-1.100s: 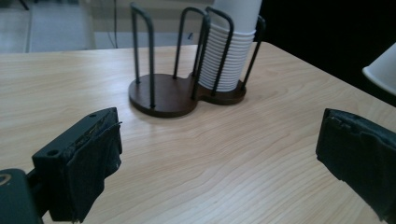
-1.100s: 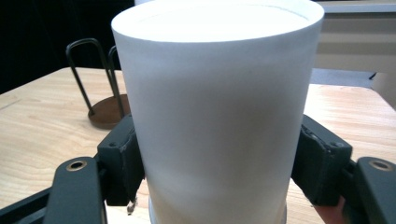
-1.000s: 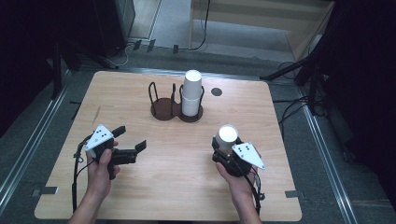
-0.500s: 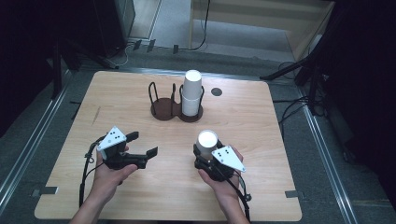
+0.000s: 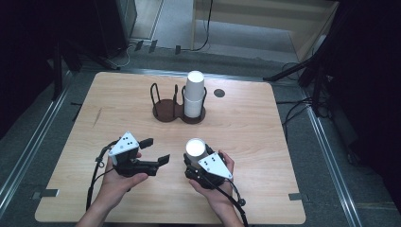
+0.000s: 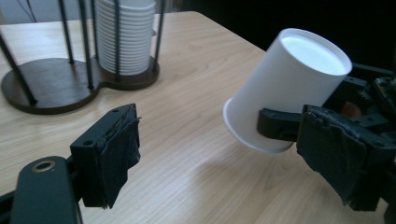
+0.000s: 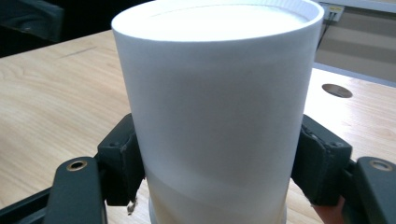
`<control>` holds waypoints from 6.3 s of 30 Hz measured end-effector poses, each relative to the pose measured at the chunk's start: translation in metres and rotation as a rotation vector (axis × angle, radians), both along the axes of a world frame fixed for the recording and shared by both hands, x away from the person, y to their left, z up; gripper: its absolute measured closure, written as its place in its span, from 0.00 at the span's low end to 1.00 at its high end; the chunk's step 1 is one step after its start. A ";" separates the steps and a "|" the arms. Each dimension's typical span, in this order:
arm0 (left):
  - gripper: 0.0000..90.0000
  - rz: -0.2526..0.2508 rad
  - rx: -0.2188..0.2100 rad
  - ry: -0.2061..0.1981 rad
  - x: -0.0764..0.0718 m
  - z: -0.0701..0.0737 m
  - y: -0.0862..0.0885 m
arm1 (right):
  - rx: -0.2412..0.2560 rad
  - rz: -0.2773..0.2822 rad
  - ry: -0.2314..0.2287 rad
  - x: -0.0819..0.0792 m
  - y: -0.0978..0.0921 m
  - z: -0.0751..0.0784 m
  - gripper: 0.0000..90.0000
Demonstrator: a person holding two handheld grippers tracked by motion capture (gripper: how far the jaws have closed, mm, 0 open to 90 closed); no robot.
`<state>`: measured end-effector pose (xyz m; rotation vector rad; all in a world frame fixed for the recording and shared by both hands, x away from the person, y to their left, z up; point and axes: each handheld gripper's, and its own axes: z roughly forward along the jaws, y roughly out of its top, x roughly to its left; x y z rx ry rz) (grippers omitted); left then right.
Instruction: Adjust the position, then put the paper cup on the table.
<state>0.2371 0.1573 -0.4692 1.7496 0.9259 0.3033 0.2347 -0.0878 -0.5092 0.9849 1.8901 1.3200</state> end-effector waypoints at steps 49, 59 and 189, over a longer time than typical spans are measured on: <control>0.40 -0.093 0.115 -0.074 -0.017 0.000 -0.039 | -0.053 0.220 0.007 -0.014 0.027 -0.007 0.29; 0.41 -0.090 0.057 -0.063 -0.016 0.004 -0.031 | -0.101 0.185 0.018 -0.014 0.029 -0.009 0.20; 0.38 0.146 -0.255 -0.417 0.000 -0.009 0.009 | 0.399 -0.063 0.189 -0.009 0.007 0.050 0.01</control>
